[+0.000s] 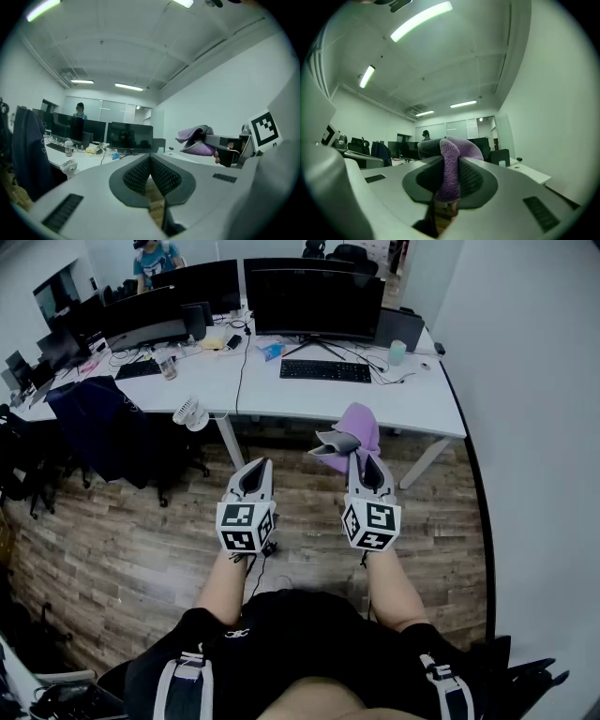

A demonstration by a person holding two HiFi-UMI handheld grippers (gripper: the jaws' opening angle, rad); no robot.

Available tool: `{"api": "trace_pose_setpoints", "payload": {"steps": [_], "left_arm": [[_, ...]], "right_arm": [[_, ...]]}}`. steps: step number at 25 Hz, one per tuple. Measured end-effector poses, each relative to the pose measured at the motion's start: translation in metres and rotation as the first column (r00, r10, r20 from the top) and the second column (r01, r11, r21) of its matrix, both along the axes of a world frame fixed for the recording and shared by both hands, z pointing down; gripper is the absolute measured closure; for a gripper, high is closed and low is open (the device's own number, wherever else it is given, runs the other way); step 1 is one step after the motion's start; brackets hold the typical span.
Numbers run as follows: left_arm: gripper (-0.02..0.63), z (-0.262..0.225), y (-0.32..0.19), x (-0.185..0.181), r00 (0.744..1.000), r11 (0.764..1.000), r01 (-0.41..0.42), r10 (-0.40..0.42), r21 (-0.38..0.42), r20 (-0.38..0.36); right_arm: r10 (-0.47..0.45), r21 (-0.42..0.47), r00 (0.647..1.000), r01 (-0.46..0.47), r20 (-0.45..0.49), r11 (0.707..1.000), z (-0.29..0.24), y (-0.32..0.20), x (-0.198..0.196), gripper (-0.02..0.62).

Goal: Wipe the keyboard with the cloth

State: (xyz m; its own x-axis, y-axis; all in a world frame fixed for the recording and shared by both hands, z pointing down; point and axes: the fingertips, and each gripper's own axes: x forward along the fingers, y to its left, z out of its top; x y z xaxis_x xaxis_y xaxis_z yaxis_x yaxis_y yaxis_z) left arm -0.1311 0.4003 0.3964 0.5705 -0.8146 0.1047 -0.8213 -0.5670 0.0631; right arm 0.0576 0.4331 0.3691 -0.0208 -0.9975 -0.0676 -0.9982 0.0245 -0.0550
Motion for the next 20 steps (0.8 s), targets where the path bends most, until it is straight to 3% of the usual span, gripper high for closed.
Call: {"api": "trace_pose_setpoints", "payload": {"steps": [11, 20], "left_arm": [[0.595, 0.005, -0.039, -0.031, 1.000, 1.000, 0.003, -0.003, 0.004, -0.017], [0.595, 0.014, -0.082, -0.061, 1.000, 1.000, -0.024, 0.024, 0.003, -0.004]], "right_arm": [[-0.029, 0.028, 1.000, 0.029, 0.001, 0.999, 0.001, -0.038, -0.041, 0.505], [0.008, 0.027, 1.000, -0.008, 0.001, 1.000, 0.005, -0.078, -0.072, 0.505]]}}
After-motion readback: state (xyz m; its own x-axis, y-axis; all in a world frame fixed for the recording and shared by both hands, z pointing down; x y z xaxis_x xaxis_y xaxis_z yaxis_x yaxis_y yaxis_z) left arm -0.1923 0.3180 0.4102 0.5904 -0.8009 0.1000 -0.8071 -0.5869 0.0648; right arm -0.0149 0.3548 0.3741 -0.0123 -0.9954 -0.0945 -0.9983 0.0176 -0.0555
